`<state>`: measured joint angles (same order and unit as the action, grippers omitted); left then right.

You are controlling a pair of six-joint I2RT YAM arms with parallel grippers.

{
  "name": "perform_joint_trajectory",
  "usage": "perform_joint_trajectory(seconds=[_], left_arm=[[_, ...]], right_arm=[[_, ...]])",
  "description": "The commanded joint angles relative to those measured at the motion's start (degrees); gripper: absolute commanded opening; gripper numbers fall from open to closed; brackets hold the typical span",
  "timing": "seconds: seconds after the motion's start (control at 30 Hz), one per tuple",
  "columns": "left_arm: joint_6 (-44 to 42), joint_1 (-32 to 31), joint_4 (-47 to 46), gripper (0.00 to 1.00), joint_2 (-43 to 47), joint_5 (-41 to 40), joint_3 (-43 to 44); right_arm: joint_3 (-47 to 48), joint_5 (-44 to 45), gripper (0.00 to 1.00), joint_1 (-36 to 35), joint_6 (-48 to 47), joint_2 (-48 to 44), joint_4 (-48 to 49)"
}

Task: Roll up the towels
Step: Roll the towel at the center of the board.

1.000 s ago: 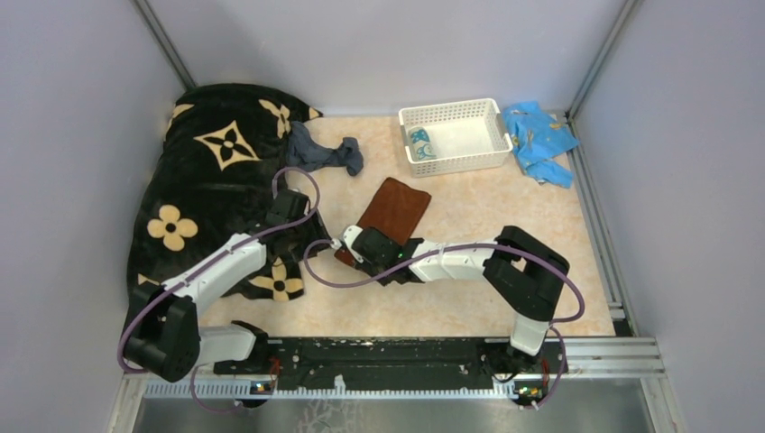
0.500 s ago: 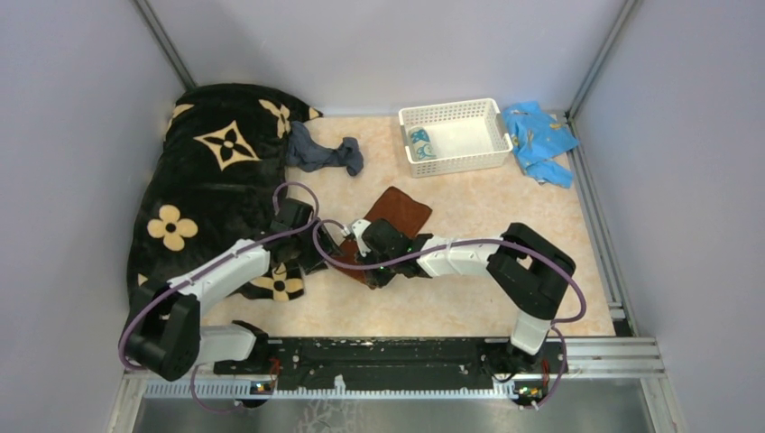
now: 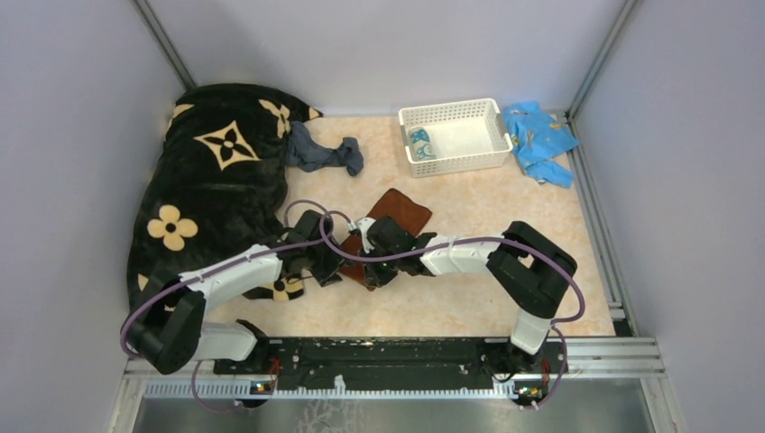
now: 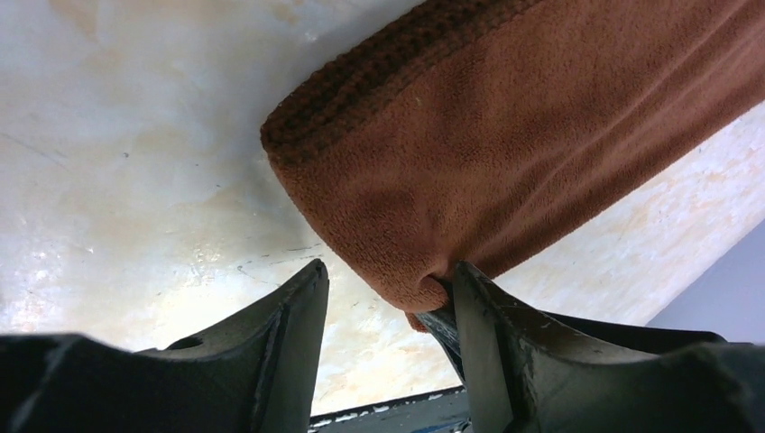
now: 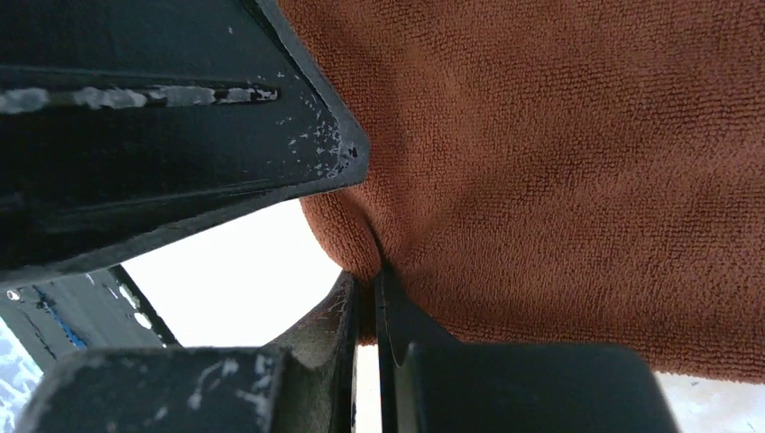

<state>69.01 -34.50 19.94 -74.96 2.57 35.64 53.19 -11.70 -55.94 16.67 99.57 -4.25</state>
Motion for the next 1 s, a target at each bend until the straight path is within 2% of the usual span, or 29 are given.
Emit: perform_joint_trajectory(seconds=[0.0,0.33,0.7,0.87,0.97], left_arm=[[5.09,-0.87,0.57,0.59,0.21,-4.74,-1.19],[5.00,-1.12,0.61,0.41,-3.44,-12.48,-0.88],[2.82,-0.96,5.91,0.29,-4.73,-20.09,1.87],[0.87,-0.93,7.58,0.15,-6.43,-21.55,4.00],[-0.30,-0.92,8.95,0.14,-7.01,-22.64,5.70]], right_arm=[[-1.20,-2.82,0.00,0.42,1.84,-1.38,2.67],[-2.95,-5.02,0.00,0.94,2.57,-3.05,3.68],[-2.96,-7.80,0.00,1.34,3.00,-3.81,3.90],[-3.46,-11.17,0.00,2.67,4.03,-3.47,5.02],[-4.23,-14.82,0.00,4.45,5.29,-3.16,6.77]])
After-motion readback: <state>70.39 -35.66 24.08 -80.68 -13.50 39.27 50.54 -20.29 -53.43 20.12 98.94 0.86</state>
